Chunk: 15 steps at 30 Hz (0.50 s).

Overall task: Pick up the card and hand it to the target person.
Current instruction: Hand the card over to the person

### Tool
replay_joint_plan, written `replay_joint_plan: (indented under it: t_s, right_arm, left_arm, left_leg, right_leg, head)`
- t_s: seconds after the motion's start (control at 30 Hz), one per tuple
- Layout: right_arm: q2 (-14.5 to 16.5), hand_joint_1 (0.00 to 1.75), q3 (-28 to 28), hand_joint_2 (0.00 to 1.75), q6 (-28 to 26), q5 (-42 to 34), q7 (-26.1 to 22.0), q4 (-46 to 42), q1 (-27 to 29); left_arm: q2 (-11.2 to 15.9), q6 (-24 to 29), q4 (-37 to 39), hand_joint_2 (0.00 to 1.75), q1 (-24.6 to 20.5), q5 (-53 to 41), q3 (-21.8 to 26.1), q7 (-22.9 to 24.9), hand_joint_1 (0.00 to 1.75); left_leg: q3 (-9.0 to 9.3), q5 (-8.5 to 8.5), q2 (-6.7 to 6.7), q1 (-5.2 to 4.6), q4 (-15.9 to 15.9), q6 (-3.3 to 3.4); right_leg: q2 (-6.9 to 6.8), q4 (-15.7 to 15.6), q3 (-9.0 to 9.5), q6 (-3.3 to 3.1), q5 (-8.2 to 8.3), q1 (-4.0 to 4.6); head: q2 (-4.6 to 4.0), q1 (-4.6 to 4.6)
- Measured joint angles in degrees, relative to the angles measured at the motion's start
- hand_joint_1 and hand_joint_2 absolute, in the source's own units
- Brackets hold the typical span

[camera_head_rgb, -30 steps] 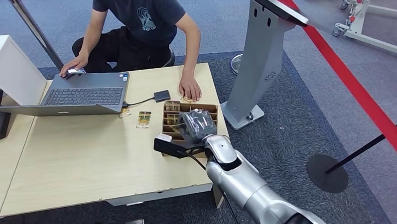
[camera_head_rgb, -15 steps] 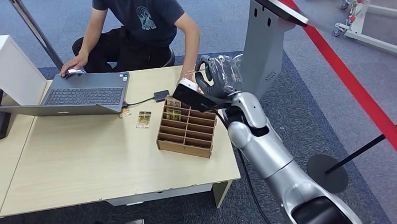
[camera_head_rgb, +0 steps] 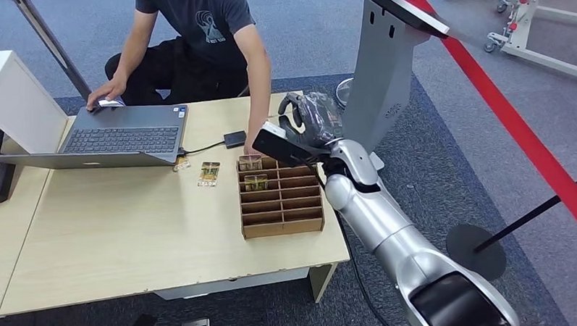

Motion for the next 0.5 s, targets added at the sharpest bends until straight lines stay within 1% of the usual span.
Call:
replay_joint_plan:
  t_s: [0.17, 0.43, 0.47, 0.5]
  right_arm:
    - [1.2, 1.75, 0.2, 1.75, -0.3, -0.2, -0.1, 3.4, -0.3]
    - [2.2, 1.75, 0.4, 1.75, -0.6, -1.0, -0.2, 6.0, -0.3]
    - [2.3, 1.42, 0.4, 1.75, -0.7, -1.0, -0.3, 6.3, -0.3]
    - [2.4, 0.99, 0.4, 1.75, -0.7, -1.1, -0.3, 6.5, -0.3]
  left_arm:
    - [0.0, 0.0, 0.0, 1.75, 0.1, 0.1, 0.0, 0.4, 0.00]
    - [0.1, -0.2, 0.0, 1.75, 0.1, 0.0, 0.0, 0.2, 0.00]
    - [0.1, -0.3, 0.0, 1.75, 0.1, -0.1, 0.0, 0.0, 0.00]
    - [0.1, -0.5, 0.0, 1.31, 0.1, -0.1, -0.1, -0.2, 0.00]
  left_leg:
    - [-0.03, 0.00, 0.00, 0.00, 0.0, 0.00]
    - [-0.03, 0.00, 0.00, 0.00, 0.0, 0.00]
    - [-0.03, 0.00, 0.00, 0.00, 0.0, 0.00]
    - [-0.03, 0.00, 0.00, 0.00, 0.0, 0.00]
  right_leg:
    - [0.00, 0.0, -0.03, 0.00, 0.00, 0.00]
    - [0.00, 0.0, -0.05, 0.00, 0.00, 0.00]
    - [0.00, 0.0, -0.05, 0.00, 0.00, 0.00]
    - [0.00, 0.0, -0.05, 0.00, 0.00, 0.00]
  head:
    - [0.00, -0.01]
    - [0.00, -0.01]
    - [0.00, -0.01]
    - [0.00, -0.01]
